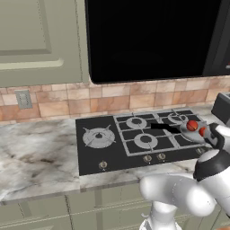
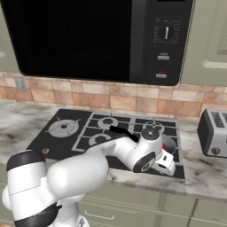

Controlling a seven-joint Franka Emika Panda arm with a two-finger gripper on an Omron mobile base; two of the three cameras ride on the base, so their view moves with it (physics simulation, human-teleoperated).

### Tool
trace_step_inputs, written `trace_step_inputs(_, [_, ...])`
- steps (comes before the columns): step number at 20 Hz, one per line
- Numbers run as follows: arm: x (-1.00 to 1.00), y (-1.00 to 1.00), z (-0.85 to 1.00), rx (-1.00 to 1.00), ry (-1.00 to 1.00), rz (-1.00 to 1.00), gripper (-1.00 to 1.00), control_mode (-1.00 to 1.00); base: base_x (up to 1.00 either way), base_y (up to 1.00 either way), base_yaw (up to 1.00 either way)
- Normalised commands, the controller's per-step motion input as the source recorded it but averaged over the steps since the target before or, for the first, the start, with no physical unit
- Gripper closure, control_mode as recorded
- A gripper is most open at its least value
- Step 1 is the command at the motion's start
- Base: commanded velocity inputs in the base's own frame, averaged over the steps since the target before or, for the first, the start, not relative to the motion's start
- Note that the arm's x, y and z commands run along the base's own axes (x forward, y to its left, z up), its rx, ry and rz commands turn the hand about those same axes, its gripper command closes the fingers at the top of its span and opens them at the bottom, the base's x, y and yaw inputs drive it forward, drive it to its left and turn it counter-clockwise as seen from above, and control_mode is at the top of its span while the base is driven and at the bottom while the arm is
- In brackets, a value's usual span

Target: Place the pan on the front right burner on the stove. Then place the tomato and the onion in the pan and turn on the front right burner.

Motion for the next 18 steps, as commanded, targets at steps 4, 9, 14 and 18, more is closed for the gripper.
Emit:
trace_step_inputs(4, [0.11, 0.00, -0.06, 0.00, 0.00, 0.00, -1.00, -1.00, 0.00, 0.00, 0.00])
trace_step_inputs(9, [0.01, 0.00, -0.03, 0.00, 0.00, 0.00, -1.00, -1.00, 0.00, 0.00, 0.00])
trace_step_inputs(14, [0.01, 0.00, -0.04, 0.00, 0.00, 0.00, -1.00, -1.00, 0.00, 0.00, 0.00])
trace_step_inputs(18, [0.06, 0.00, -0.05, 0.00, 0.00, 0.00, -1.00, -1.00, 0.00, 0.00, 0.00])
